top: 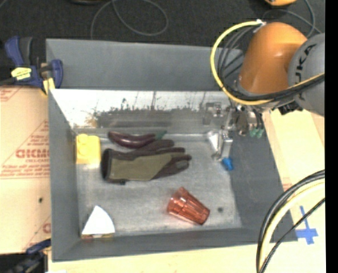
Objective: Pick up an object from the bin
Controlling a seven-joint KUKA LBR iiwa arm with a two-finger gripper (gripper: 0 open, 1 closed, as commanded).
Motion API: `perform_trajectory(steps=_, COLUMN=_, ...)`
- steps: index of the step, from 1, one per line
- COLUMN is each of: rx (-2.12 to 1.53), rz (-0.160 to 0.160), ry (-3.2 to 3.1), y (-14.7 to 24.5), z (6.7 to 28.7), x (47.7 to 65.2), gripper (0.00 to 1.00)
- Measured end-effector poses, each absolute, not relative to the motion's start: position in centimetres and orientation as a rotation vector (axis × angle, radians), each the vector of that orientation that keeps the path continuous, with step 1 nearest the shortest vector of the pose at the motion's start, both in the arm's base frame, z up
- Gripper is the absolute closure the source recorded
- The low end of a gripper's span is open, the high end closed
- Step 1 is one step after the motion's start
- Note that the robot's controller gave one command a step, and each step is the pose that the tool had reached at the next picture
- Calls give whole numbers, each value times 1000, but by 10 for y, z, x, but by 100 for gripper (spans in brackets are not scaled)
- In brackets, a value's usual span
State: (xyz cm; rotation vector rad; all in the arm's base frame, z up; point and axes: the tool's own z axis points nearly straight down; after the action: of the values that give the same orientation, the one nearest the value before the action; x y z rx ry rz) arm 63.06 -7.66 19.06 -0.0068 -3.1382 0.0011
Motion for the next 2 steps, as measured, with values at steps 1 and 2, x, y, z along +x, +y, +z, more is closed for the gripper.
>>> perform_trajectory(steps=1, rx=-5, rz=2, ry=-3146, y=-76, z=196, x=632, gripper=0)
perform_trajectory(steps=2, rx=-97, rz=4, ry=-3151, y=-57, z=167, x=630, gripper=0)
